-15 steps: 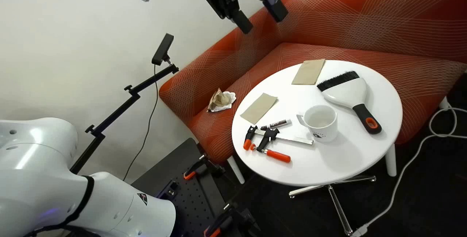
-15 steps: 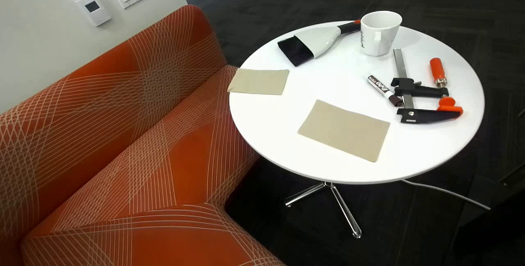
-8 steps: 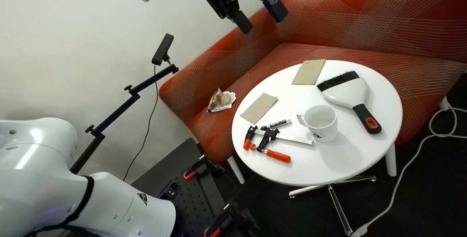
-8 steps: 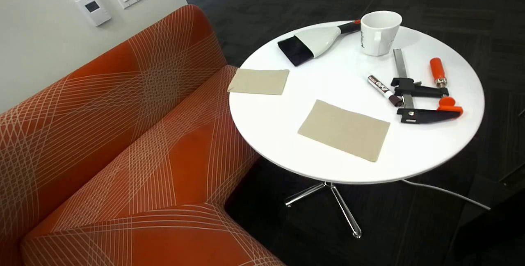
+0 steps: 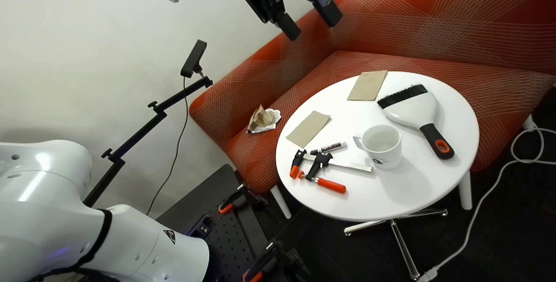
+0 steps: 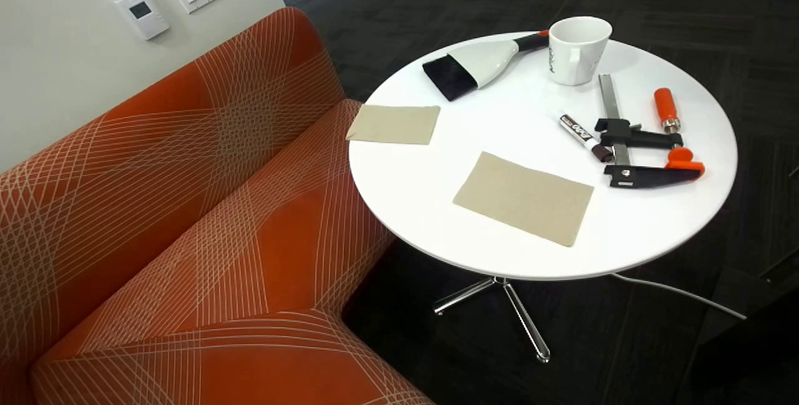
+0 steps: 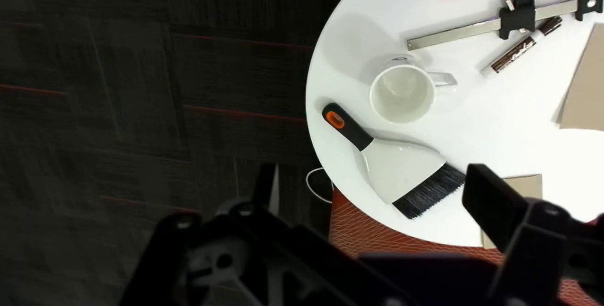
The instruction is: Move the mug slightly to the left
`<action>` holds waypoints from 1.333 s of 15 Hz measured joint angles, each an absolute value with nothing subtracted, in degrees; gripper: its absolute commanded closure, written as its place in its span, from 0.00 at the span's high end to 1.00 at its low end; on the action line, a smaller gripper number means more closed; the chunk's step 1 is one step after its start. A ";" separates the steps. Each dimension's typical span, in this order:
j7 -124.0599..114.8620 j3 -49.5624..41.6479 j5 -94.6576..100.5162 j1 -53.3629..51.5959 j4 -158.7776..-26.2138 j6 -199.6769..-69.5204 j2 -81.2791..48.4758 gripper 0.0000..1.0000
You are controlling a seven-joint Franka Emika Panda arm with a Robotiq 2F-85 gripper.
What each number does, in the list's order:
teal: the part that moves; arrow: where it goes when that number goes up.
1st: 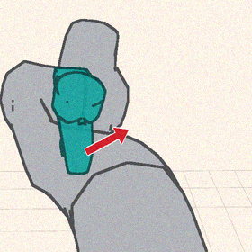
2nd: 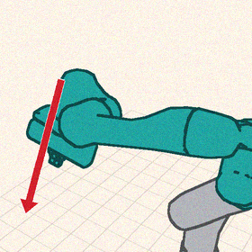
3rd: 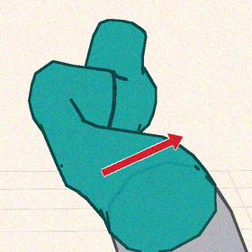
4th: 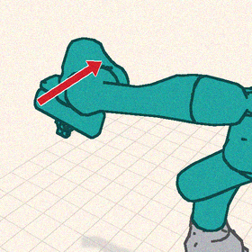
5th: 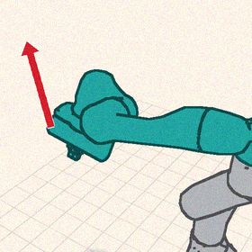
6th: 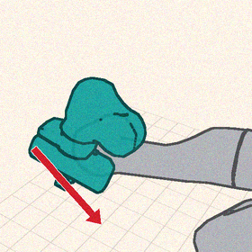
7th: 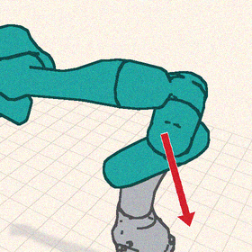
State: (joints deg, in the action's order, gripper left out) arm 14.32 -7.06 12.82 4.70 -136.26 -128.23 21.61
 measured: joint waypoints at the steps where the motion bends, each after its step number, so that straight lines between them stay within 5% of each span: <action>1: 14.16 -6.69 12.51 4.55 -136.28 -128.23 21.27 1.00; 20: -11.74 1.09 2.38 1.41 -135.91 -137.26 4.33 1.00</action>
State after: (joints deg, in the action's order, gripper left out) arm -11.74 1.09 2.38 1.41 -135.91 -137.26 4.33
